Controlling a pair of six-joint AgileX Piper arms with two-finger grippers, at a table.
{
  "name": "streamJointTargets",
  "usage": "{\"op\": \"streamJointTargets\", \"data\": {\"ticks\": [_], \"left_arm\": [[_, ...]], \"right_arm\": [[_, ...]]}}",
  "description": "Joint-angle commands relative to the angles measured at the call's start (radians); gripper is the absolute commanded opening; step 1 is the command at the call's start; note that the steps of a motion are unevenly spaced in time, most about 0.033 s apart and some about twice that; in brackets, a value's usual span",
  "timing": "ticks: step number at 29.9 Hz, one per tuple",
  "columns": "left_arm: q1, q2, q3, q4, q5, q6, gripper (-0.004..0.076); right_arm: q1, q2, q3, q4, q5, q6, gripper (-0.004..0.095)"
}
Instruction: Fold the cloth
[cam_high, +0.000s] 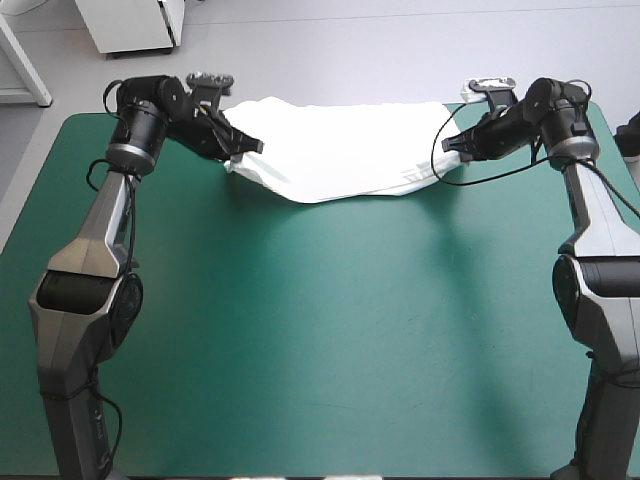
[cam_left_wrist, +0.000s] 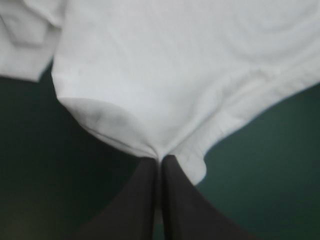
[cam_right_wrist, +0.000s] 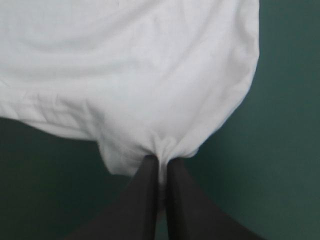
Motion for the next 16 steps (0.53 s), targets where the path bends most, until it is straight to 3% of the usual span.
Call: {"op": "streamJointTargets", "data": {"ticks": [1, 10, 16], "left_arm": [[-0.003, -0.171, 0.187, -0.009, 0.031, 0.019, -0.0022], [0.000, -0.456, 0.727, 0.082, 0.022, 0.066, -0.0022], [0.000, -0.608, 0.960, 0.094, -0.013, 0.104, -0.0022]], "right_arm": [[-0.001, -0.104, 0.053, 0.033, -0.002, -0.013, -0.0013], [-0.001, -0.242, 0.354, 0.006, 0.076, -0.022, -0.0013], [-0.001, -0.413, 0.575, -0.110, 0.090, -0.027, -0.0013]]}}
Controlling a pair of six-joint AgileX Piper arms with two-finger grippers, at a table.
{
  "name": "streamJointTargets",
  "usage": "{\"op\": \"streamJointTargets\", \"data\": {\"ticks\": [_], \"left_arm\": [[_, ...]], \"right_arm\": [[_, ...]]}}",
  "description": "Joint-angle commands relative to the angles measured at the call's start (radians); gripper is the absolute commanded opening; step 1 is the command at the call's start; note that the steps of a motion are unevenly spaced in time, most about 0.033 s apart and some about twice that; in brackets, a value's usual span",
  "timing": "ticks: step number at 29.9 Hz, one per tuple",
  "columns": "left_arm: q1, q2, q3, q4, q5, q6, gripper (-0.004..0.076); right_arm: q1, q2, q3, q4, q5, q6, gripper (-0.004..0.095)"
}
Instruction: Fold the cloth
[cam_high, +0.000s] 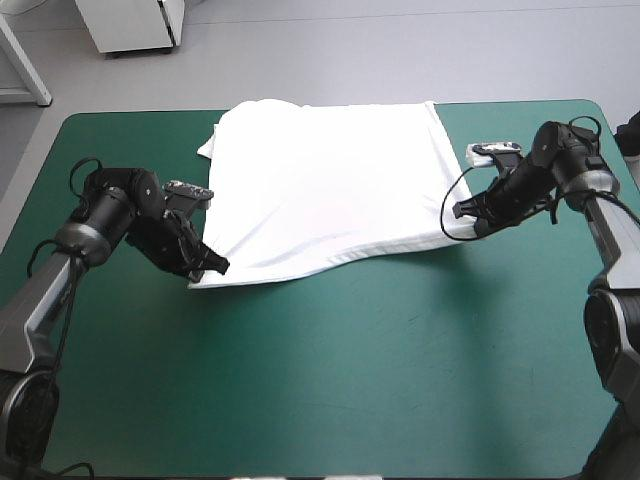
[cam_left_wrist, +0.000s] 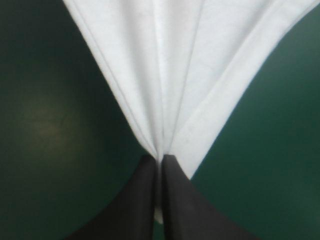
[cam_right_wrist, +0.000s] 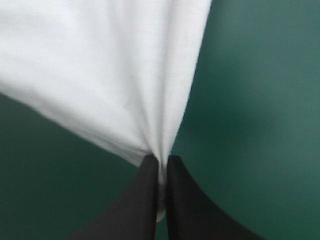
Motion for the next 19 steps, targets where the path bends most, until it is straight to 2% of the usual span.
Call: {"op": "streamJointTargets", "data": {"ticks": [1, 4, 11, 16, 19], "left_arm": [[0.000, -0.121, 0.078, 0.004, 0.024, 0.014, -0.0022], [0.000, -0.191, 0.146, 0.006, 0.028, 0.014, -0.0022], [0.000, -0.393, 0.279, -0.028, 0.063, -0.012, -0.0022], [0.000, -0.542, 0.444, -0.077, 0.065, -0.048, -0.0022], [0.000, -0.631, 0.561, -0.112, 0.065, -0.052, -0.0022]], "right_arm": [[-0.001, -0.168, 0.097, -0.074, 0.015, -0.015, -0.0013], [-0.003, -0.281, 0.214, -0.119, 0.013, -0.015, -0.0013], [0.003, -0.544, 0.536, -0.126, -0.054, -0.010, -0.0013], [0.076, -0.723, 0.765, -0.152, -0.077, 0.020, -0.0013], [0.134, -0.799, 0.870, -0.181, -0.049, 0.069, -0.0013]]}}
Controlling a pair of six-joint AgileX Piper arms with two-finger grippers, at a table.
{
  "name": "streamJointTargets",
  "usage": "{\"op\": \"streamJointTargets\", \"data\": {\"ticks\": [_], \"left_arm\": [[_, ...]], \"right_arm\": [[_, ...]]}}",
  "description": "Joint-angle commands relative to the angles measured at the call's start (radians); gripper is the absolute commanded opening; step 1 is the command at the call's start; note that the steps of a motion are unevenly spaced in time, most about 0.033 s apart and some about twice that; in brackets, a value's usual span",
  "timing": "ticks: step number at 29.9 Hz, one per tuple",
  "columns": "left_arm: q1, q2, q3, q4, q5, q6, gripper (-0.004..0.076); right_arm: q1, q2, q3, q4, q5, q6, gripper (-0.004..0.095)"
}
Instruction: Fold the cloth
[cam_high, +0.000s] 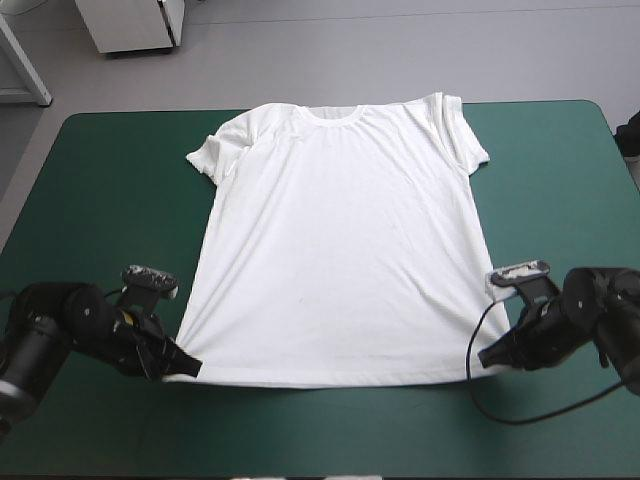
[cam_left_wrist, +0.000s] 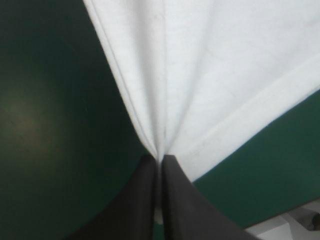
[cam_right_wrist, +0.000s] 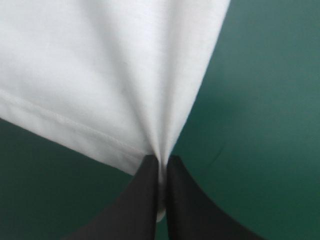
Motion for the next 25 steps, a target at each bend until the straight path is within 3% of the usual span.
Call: {"op": "streamJointTargets", "data": {"ticks": [1, 9, 19, 22, 25], "left_arm": [[0.000, -0.121, 0.106, -0.059, 0.069, -0.024, -0.0022], [0.000, -0.337, 0.249, -0.070, 0.069, -0.041, -0.0022], [0.000, -0.354, 0.269, -0.117, 0.071, -0.060, -0.0019], [0.000, -0.357, 0.287, -0.132, 0.071, -0.050, 0.0039], [0.000, -0.357, 0.292, -0.123, 0.071, -0.040, 0.0188]], "right_arm": [[0.053, -0.098, 0.092, -0.030, 0.034, 0.042, -0.0013], [0.058, -0.209, 0.229, -0.028, 0.053, 0.056, -0.0013], [0.065, -0.227, 0.238, -0.023, 0.071, 0.085, -0.0012], [0.077, -0.227, 0.238, -0.013, 0.103, 0.080, 0.0008], [0.079, -0.229, 0.236, -0.013, 0.128, 0.080, 0.0113]]}}
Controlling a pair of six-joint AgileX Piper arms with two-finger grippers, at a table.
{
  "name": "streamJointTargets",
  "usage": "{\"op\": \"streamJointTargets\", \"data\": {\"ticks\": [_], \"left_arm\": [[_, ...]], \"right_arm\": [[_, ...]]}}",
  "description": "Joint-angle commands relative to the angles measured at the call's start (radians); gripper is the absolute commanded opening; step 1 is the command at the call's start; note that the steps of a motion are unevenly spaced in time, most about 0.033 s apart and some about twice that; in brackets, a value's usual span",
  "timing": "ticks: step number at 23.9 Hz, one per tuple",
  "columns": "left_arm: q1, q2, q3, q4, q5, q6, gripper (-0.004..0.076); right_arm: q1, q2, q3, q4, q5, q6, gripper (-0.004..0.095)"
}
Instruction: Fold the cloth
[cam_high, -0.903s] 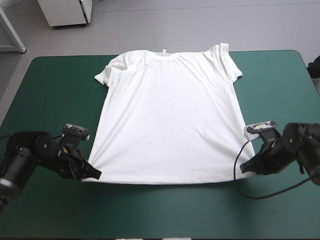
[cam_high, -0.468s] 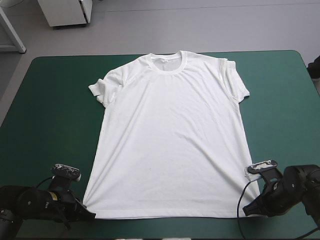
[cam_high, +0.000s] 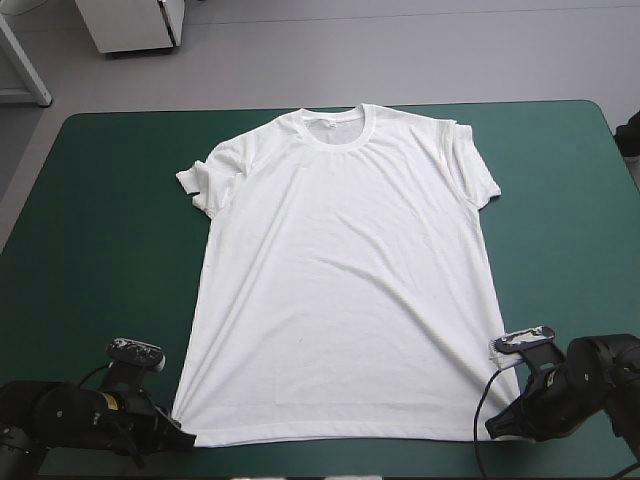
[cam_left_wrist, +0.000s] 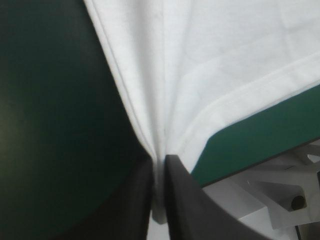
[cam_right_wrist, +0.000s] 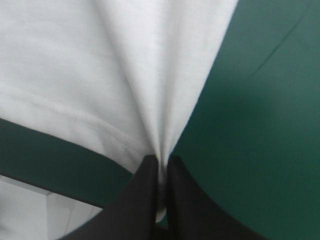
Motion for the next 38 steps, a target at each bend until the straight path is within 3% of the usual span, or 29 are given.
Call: {"op": "streamJointTargets", "data": {"ticks": [1, 5, 9, 16, 21, 28, 32, 38], "left_arm": [[0.000, 0.000, -0.022, -0.029, 0.060, 0.001, 0.0251], [0.000, 0.000, -0.081, -0.012, 0.060, -0.030, 0.0447], [0.000, 0.000, -0.227, 0.040, 0.056, -0.071, 0.0473], [0.000, 0.218, -0.518, 0.218, -0.018, -0.110, 0.0408], [0.000, 0.652, -0.773, 0.222, -0.167, -0.089, 0.0408], [0.000, 1.080, -1.050, 0.173, -0.214, -0.019, 0.0408], [0.000, 1.201, -1.076, 0.180, -0.230, -0.019, 0.0408], [0.004, 1.228, -1.076, 0.224, -0.250, -0.021, 0.0408]], "right_arm": [[0.003, -0.013, -0.026, 0.011, 0.053, -0.003, 0.0167], [0.003, -0.016, -0.076, 0.008, 0.053, 0.010, 0.0416], [0.003, -0.018, -0.180, -0.020, 0.042, 0.038, 0.0584], [0.003, 0.116, -0.418, -0.091, -0.103, 0.075, 0.0591], [0.003, 0.444, -0.706, -0.082, -0.094, 0.075, 0.0591], [0.001, 0.651, -0.919, -0.055, -0.092, 0.070, 0.0591], [0.001, 0.683, -0.929, -0.046, -0.106, 0.065, 0.0591], [0.001, 0.715, -0.929, -0.039, -0.108, 0.061, 0.0591]]}}
